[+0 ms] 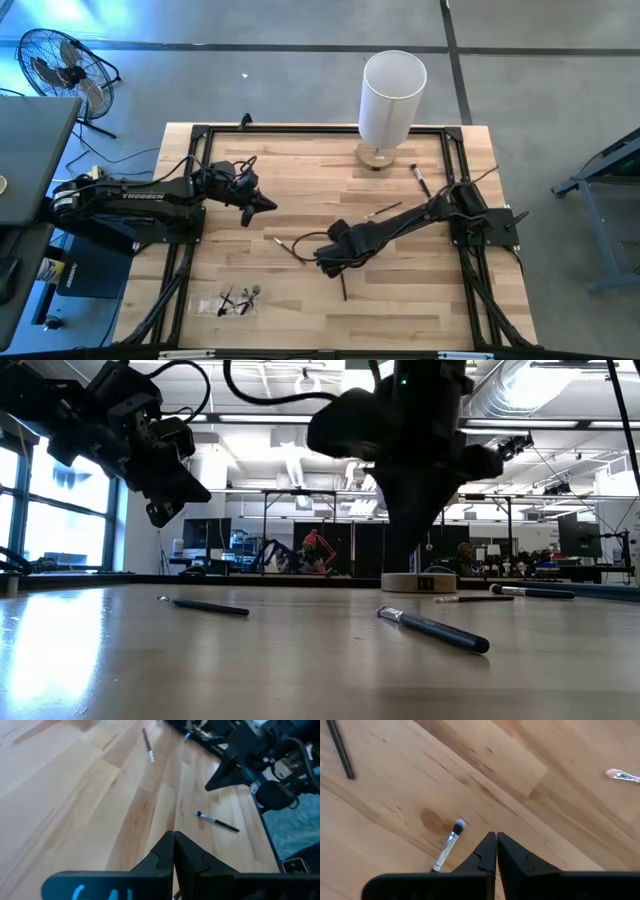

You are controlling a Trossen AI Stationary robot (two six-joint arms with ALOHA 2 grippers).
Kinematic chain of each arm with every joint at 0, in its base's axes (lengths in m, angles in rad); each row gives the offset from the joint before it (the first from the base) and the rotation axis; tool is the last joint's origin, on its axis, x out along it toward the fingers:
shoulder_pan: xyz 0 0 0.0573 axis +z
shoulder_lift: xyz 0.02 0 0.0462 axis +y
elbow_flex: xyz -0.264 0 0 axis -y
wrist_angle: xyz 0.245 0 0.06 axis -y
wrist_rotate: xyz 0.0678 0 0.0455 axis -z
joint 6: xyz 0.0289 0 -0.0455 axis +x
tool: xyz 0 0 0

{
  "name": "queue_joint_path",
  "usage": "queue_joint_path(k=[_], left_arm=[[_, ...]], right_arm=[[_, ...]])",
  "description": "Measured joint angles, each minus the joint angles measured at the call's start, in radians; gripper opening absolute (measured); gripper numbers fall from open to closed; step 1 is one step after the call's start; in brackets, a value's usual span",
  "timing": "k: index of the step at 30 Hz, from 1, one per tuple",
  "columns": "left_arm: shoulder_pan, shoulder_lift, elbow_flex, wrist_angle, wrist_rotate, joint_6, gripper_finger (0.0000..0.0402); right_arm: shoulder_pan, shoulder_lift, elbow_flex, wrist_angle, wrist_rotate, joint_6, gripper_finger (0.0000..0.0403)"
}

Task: Put items in baskets/containers
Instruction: Put the eyeshadow brush into the transparent organizer

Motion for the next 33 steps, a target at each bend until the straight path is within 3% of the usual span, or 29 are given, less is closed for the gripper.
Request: queue_joint_path(k=[5, 10, 14, 26, 33], left_arm=[[0.000, 0.000, 0.000, -0.001, -0.034, -0.027, 0.0001], [0.000, 0.000, 0.000, -0.003, -0.034, -0.033, 0.0001], [0.000, 0.000, 0.000, -0.003, -0.035, -0.033, 0.0001], [0.000, 0.001, 0.000, -0.061, -0.034, -0.023, 0.0001], [0.000, 0.001, 0.000, -0.069, -0.032, -0.017, 0.0001]], right_arm=[[-0.013, -0.001, -0.056, 0.112, -0.046, -0.052, 0.0052], [-0.011, -0.001, -0.076, 0.141, -0.090, -0.060, 0.0113], [-0.012, -0.001, -0.076, 0.154, -0.087, -0.076, 0.0138], [-0.025, 0.026, -0.075, 0.228, -0.099, 0.003, 0.0129], [-0.023, 0.088, -0.072, 0.244, -0.161, 0.050, 0.0129]])
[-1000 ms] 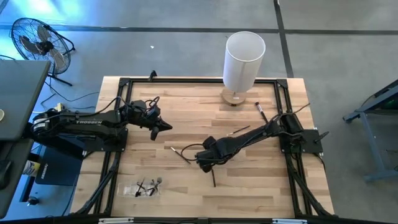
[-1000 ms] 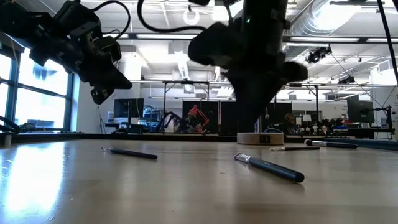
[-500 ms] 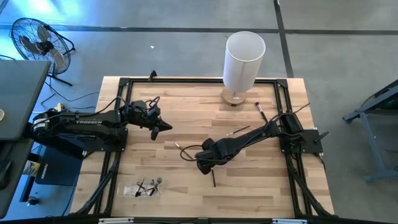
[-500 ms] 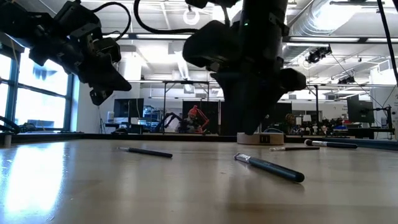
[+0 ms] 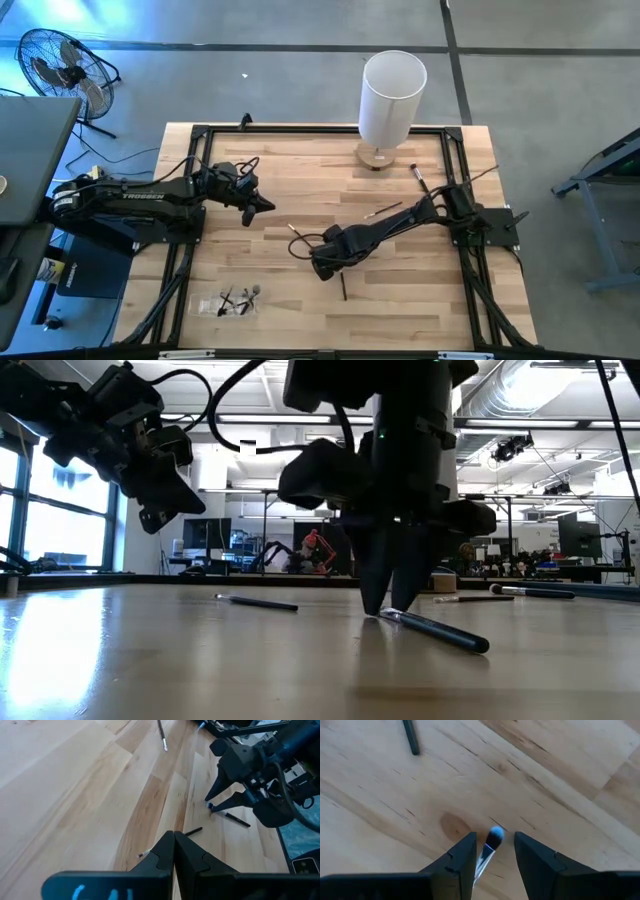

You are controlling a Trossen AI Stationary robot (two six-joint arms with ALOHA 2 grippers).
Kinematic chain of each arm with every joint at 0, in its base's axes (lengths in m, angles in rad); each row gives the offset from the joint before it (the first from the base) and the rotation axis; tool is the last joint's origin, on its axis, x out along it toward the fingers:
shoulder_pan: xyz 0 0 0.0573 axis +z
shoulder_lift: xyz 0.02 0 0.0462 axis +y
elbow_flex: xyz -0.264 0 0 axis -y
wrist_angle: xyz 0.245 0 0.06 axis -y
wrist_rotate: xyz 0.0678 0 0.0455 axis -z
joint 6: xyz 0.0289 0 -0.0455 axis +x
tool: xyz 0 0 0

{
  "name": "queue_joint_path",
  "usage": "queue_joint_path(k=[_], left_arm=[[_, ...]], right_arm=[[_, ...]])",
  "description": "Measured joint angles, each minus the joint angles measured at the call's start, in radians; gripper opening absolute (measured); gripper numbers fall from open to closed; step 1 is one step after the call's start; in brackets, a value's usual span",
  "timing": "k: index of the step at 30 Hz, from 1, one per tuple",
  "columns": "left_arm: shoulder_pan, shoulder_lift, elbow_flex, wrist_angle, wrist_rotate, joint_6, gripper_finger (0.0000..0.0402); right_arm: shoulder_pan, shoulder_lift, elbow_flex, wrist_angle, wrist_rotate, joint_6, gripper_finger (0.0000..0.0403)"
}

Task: Put items in baskets/containers
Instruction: Put the eyeshadow brush into the transparent organizer

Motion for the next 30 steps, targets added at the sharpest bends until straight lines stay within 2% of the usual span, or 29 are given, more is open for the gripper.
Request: queue_joint_path(k=[5, 12, 19, 21, 25, 30], left_arm=[[0.000, 0.000, 0.000, -0.007, 0.003, 0.001, 0.0001], [0.000, 0.000, 0.000, -0.008, 0.005, 0.001, 0.0001], [0.000, 0.000, 0.000, -0.010, 0.021, 0.049, 0.0001], [0.000, 0.000, 0.000, -0.010, 0.021, 0.054, 0.0001], [0.000, 0.000, 0.000, -0.010, 0.022, 0.054, 0.0001], [0.000, 0.000, 0.000, -0.014, 0.019, 0.054, 0.0001]], right_arm=[[0.007, 0.038, 0.003, -0.003, -0.007, 0.004, 0.0115], [0.015, 0.044, 0.001, 0.019, 0.071, -0.037, 0.0012], [0.037, 0.044, -0.001, 0.088, 0.050, -0.461, 0.0004], [0.050, 0.044, 0.000, 0.094, 0.052, -0.533, 0.0006], [0.070, 0.045, 0.000, 0.122, 0.056, -0.468, 0.0003], [0.110, 0.032, -0.002, 0.252, 0.125, -0.443, 0.0002]])
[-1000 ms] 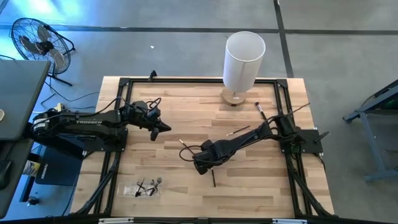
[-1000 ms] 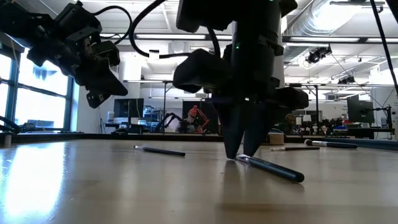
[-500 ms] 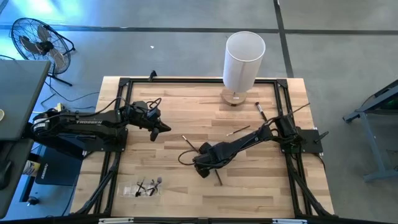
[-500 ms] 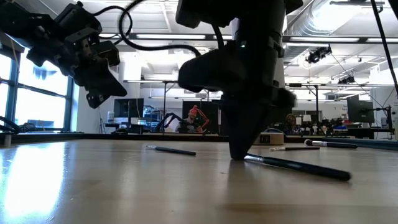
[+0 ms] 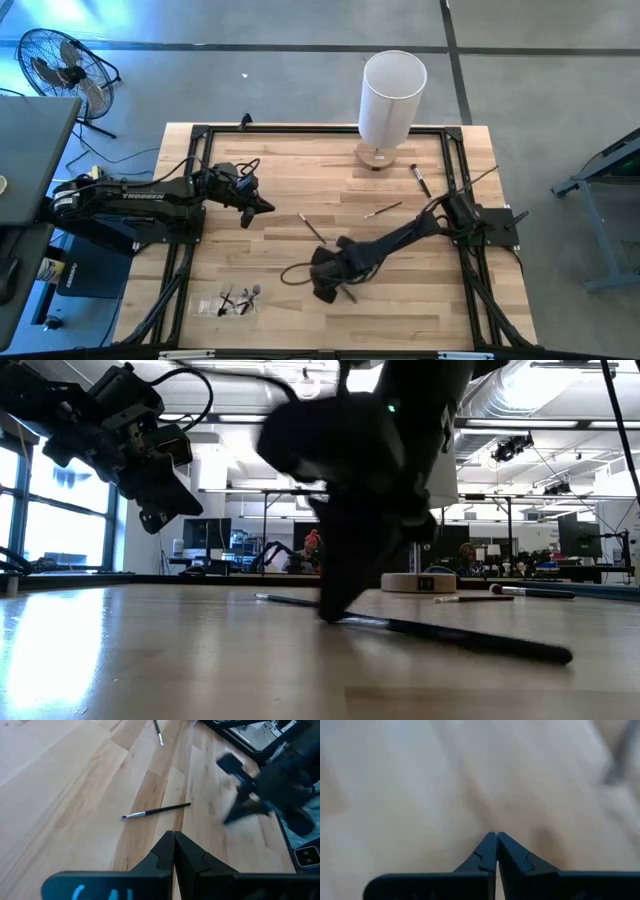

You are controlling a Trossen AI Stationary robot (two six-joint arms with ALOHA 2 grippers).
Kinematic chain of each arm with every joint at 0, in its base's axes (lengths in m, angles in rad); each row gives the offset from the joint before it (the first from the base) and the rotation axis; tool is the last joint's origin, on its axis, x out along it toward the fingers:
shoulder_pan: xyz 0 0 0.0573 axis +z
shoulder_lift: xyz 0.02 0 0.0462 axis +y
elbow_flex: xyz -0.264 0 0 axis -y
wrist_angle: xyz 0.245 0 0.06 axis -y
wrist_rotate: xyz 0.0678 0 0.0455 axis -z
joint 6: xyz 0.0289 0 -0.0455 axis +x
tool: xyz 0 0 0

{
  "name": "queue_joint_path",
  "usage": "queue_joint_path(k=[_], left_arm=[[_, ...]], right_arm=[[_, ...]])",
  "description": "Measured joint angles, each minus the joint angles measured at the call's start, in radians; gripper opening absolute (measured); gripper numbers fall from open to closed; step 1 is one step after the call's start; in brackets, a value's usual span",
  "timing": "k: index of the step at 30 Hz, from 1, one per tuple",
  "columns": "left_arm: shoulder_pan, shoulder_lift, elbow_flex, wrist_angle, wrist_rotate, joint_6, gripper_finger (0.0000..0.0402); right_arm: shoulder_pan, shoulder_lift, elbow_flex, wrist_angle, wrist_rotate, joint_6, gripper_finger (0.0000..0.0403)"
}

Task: Put items in baskets/containers
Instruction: Put the eyeshadow brush into the transparent organizer

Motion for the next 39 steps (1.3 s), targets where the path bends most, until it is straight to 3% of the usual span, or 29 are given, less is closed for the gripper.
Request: queue_joint_path(k=[5, 8, 13, 17, 21, 29, 39], left_arm=[[0.000, 0.000, 0.000, 0.000, -0.025, 0.000, 0.0001], [0.000, 0.000, 0.000, 0.000, -0.025, 0.000, 0.0001], [0.000, 0.000, 0.000, 0.000, -0.022, 0.000, 0.0001], [0.000, 0.000, 0.000, 0.000, -0.022, 0.000, 0.0001], [0.000, 0.000, 0.000, 0.001, -0.022, 0.000, 0.0001], [0.000, 0.000, 0.000, 0.001, -0.021, 0.026, 0.0001], [0.000, 0.000, 0.000, 0.001, -0.001, 0.026, 0.0001]], right_arm=[[0.036, -0.041, -0.001, 0.151, 0.188, 0.019, 0.0001], [0.051, -0.052, 0.001, 0.298, 0.303, -0.050, 0.0001], [0.050, -0.045, 0.002, 0.695, 0.344, -0.305, 0.0000], [0.034, -0.041, 0.002, 0.862, 0.386, -0.477, 0.0000], [0.013, -0.040, 0.001, 1.000, 0.321, -0.656, 0.0000], [-0.039, -0.034, 0.001, 1.039, 0.291, -0.768, 0.0000], [-0.101, -0.034, 0.034, 1.042, 0.174, -0.710, 0.0000]])
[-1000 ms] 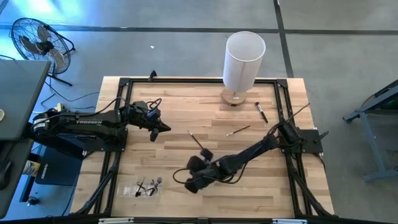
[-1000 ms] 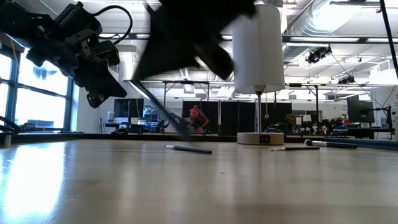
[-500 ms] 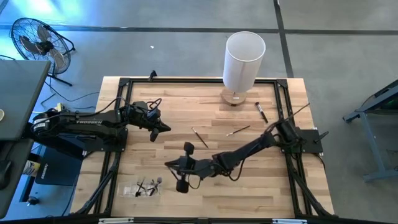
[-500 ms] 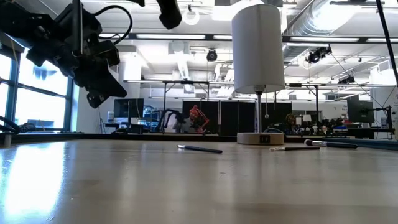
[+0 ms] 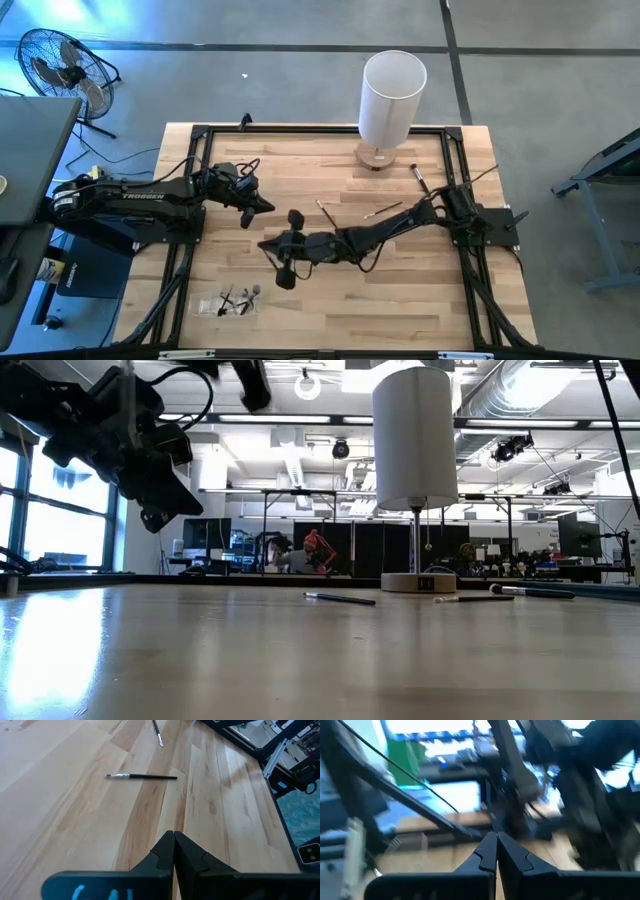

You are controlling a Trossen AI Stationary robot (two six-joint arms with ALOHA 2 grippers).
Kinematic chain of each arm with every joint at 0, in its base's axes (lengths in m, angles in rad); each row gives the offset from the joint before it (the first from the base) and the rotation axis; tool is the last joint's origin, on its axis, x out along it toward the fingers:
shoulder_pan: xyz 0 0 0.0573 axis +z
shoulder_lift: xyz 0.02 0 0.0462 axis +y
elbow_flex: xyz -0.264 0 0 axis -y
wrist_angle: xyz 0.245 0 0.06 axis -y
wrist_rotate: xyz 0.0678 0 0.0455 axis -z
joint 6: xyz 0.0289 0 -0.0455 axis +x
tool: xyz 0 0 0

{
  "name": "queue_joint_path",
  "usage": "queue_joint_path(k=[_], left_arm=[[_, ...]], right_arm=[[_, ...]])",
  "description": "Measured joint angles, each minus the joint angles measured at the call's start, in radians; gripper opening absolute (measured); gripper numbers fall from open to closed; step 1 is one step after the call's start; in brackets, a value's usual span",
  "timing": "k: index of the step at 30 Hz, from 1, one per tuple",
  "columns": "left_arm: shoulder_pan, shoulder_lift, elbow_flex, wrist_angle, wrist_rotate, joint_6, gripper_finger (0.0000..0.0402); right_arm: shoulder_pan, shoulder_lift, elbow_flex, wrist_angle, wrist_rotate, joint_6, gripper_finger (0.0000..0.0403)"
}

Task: Put items in baskets/containers
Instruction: Put the eyeshadow brush into the transparent organizer

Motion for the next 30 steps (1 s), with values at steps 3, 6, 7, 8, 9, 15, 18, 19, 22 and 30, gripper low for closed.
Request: queue_joint_path(k=[3, 6, 7, 8, 9, 15, 18, 19, 22, 30], left_arm=[[0.000, 0.000, 0.000, 0.000, 0.003, 0.000, 0.0001], [0.000, 0.000, 0.000, 0.001, 0.003, 0.000, 0.0001], [0.000, 0.000, 0.000, 0.000, 0.003, 0.000, 0.0001], [0.000, 0.000, 0.000, 0.000, 0.003, 0.000, 0.0001], [0.000, 0.000, 0.000, 0.001, 0.003, 0.000, 0.0001], [0.000, 0.000, 0.000, -0.001, 0.015, 0.000, 0.0001], [0.000, 0.000, 0.000, -0.001, 0.016, 0.000, 0.0001], [0.000, 0.000, 0.000, 0.000, 0.016, 0.000, 0.0001], [0.000, 0.000, 0.000, 0.000, 0.016, 0.000, 0.0001], [0.000, 0.000, 0.000, 0.000, 0.014, 0.000, 0.0001]], right_arm=[[0.002, 0.008, 0.085, -0.004, -0.063, -0.045, 0.0000], [0.008, 0.049, 0.186, -0.002, -0.118, -0.113, 0.0000], [0.011, 0.070, 0.225, -0.002, -0.132, -0.137, 0.0000], [0.014, 0.094, 0.265, -0.003, -0.143, -0.157, 0.0000], [0.015, 0.121, 0.308, -0.002, -0.156, -0.173, 0.0000], [0.015, 0.328, 0.546, 0.012, -0.246, -0.178, 0.0000], [0.015, 0.387, 0.602, 0.032, -0.273, -0.154, 0.0000], [0.015, 0.397, 0.610, 0.044, -0.277, -0.147, 0.0000], [0.009, 0.401, 0.590, 0.047, -0.280, -0.129, 0.0000], [0.008, 0.405, 0.442, 0.137, -0.280, -0.096, 0.0000]])
